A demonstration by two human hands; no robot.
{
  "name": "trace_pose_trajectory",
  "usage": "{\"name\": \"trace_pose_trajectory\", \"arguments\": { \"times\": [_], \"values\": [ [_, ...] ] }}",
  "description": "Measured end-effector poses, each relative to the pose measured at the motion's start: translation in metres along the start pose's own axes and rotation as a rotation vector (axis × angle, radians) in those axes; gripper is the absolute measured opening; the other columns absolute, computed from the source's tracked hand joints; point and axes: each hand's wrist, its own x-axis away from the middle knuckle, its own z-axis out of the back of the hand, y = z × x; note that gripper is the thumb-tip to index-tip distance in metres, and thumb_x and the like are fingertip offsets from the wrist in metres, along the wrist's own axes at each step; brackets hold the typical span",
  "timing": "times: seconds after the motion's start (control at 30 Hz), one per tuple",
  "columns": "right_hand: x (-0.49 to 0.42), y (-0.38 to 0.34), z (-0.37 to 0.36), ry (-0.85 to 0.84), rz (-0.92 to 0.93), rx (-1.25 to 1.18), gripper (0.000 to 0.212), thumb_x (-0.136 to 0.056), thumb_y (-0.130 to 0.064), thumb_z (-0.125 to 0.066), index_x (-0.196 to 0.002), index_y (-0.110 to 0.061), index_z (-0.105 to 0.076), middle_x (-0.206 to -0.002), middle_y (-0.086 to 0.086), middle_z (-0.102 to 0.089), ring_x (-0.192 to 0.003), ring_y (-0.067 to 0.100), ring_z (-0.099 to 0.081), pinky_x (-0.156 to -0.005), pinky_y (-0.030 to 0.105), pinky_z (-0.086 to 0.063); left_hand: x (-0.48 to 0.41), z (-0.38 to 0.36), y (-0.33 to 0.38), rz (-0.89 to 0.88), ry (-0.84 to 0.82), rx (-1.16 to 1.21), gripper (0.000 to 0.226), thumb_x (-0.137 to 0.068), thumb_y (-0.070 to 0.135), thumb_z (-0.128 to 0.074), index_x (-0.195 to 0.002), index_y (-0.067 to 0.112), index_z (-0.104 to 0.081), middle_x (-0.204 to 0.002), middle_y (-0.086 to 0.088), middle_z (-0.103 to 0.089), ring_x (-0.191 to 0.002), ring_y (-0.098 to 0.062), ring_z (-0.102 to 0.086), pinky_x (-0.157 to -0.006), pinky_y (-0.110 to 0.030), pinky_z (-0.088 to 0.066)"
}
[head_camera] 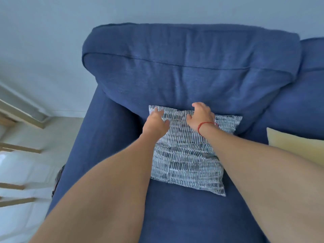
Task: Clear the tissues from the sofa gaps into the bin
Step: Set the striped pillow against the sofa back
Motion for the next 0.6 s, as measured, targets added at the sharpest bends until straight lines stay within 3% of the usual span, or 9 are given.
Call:
{"name": "trace_pose_trajectory", "arguments": {
  "times": [0.1,0.17,0.3,0.37,0.4,0.47,0.53,0.6],
  "values": [
    [0.007,0.038,0.004,-0.220,-0.075,0.123,0.080,-0.084,-0.035,-0.066,-0.147,-0.009,-0.025,-0.156,0.010,-0.026,-0.148,0.030,-0.016,-0.119,0.051,-0.020,0.001,-0.021,0.021,-0.099,-0.069,-0.107,0.064,-0.096,0.027,-0.054,-0.152,0.017,-0.025,-0.164,-0.003,-0.006,-0.148,-0.023,-0.022,-0.117,-0.038,-0.028],
    [0.015,0.053,0.004,-0.337,-0.088,0.123,0.097,-0.084,-0.034,-0.067,-0.154,-0.011,-0.003,-0.161,0.011,-0.015,-0.151,0.029,-0.007,-0.122,0.051,-0.007,0.004,-0.031,0.027,-0.096,-0.120,-0.126,0.068,-0.095,0.026,-0.055,-0.153,0.021,-0.021,-0.164,0.000,-0.002,-0.147,-0.024,-0.023,-0.116,-0.038,-0.031],
    [0.027,0.062,0.011,-0.392,-0.055,0.190,0.100,-0.087,-0.022,-0.065,-0.154,-0.009,0.009,-0.143,0.017,-0.046,-0.143,0.036,-0.029,-0.120,0.049,-0.014,0.009,-0.047,0.026,-0.056,-0.161,-0.141,0.072,-0.094,0.022,-0.055,-0.154,0.024,-0.015,-0.164,0.000,0.004,-0.146,-0.027,-0.026,-0.111,-0.042,-0.039],
    [0.025,0.066,0.012,-0.402,-0.026,0.284,0.089,-0.088,-0.022,-0.065,-0.153,-0.006,-0.007,-0.135,0.016,-0.055,-0.135,0.036,-0.040,-0.116,0.047,-0.024,0.011,-0.052,0.027,-0.090,-0.103,-0.188,0.078,-0.093,0.021,-0.058,-0.155,0.023,-0.010,-0.164,-0.003,0.005,-0.150,-0.025,-0.012,-0.118,-0.040,-0.027],
    [0.025,0.070,0.010,-0.404,0.004,0.335,0.074,-0.088,-0.023,-0.065,-0.149,-0.007,-0.026,-0.134,0.015,-0.056,-0.131,0.035,-0.045,-0.112,0.045,-0.030,0.014,-0.056,0.028,-0.117,-0.070,-0.227,0.083,-0.092,0.020,-0.060,-0.155,0.023,-0.006,-0.164,-0.004,0.007,-0.151,-0.025,-0.005,-0.121,-0.039,-0.020],
    [0.027,0.073,0.005,-0.384,0.065,0.431,0.044,-0.087,-0.023,-0.065,-0.127,-0.010,-0.055,-0.131,0.011,-0.056,-0.125,0.032,-0.047,-0.105,0.041,-0.036,0.018,-0.059,0.029,-0.167,-0.021,-0.320,0.094,-0.088,0.015,-0.064,-0.155,0.024,0.002,-0.163,-0.004,0.011,-0.151,-0.026,0.005,-0.121,-0.040,-0.010],
    [0.032,0.080,0.000,-0.357,0.118,0.477,0.035,-0.086,-0.018,-0.063,-0.120,-0.012,-0.061,-0.135,0.012,-0.047,-0.129,0.033,-0.038,-0.108,0.044,-0.031,0.025,-0.062,0.031,-0.193,-0.030,-0.438,0.102,-0.085,0.015,-0.069,-0.154,0.025,0.005,-0.163,-0.005,0.013,-0.151,-0.027,0.011,-0.121,-0.043,-0.003],
    [0.037,0.081,0.003,-0.397,0.173,0.488,0.032,-0.083,-0.013,-0.064,-0.115,-0.011,-0.064,-0.146,0.013,-0.037,-0.142,0.035,-0.022,-0.118,0.053,-0.015,0.031,-0.063,0.031,-0.198,-0.044,-0.572,0.107,-0.082,0.021,-0.072,-0.154,0.024,0.008,-0.163,-0.006,0.005,-0.151,-0.027,0.009,-0.121,-0.045,0.002]
  ]
}}
